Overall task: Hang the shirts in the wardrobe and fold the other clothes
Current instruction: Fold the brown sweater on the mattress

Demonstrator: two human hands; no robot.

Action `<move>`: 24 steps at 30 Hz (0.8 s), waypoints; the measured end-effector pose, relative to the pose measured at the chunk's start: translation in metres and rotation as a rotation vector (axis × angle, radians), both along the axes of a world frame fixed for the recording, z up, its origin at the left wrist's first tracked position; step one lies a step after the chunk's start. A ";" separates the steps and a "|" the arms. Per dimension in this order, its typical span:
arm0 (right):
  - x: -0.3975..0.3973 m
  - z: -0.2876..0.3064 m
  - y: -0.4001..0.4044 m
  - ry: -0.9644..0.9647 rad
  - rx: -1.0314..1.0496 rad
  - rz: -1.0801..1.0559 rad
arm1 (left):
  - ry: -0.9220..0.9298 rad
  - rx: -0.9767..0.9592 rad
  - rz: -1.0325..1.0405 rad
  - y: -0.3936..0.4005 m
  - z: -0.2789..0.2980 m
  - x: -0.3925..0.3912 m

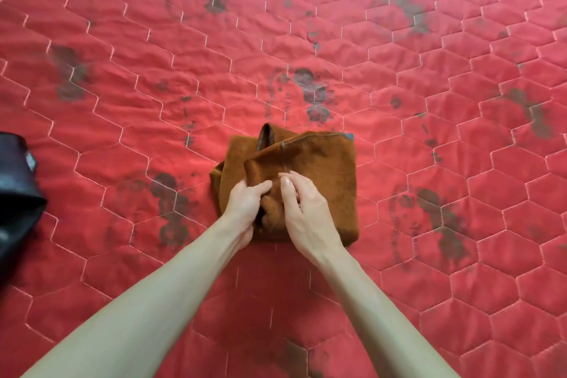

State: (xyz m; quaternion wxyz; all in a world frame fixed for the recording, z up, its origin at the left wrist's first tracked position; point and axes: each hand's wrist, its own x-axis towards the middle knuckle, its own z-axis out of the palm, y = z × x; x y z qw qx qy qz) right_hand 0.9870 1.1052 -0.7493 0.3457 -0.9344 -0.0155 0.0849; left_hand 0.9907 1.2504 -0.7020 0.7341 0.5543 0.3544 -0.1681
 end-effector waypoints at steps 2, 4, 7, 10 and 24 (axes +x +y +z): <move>-0.011 0.026 0.002 -0.105 0.080 -0.038 | -0.001 0.032 0.090 0.013 -0.011 -0.003; -0.016 0.042 -0.005 -0.212 -0.049 -0.075 | 0.021 0.105 0.127 0.027 -0.019 -0.002; -0.012 0.021 -0.021 -0.108 -0.244 -0.071 | 0.049 0.159 0.152 0.047 -0.031 0.003; -0.017 0.002 -0.022 -0.017 -0.293 0.053 | 0.024 0.343 0.111 0.056 -0.033 0.002; 0.045 0.001 0.004 -0.345 -0.395 0.008 | -0.785 1.449 -1.013 0.017 -0.050 0.029</move>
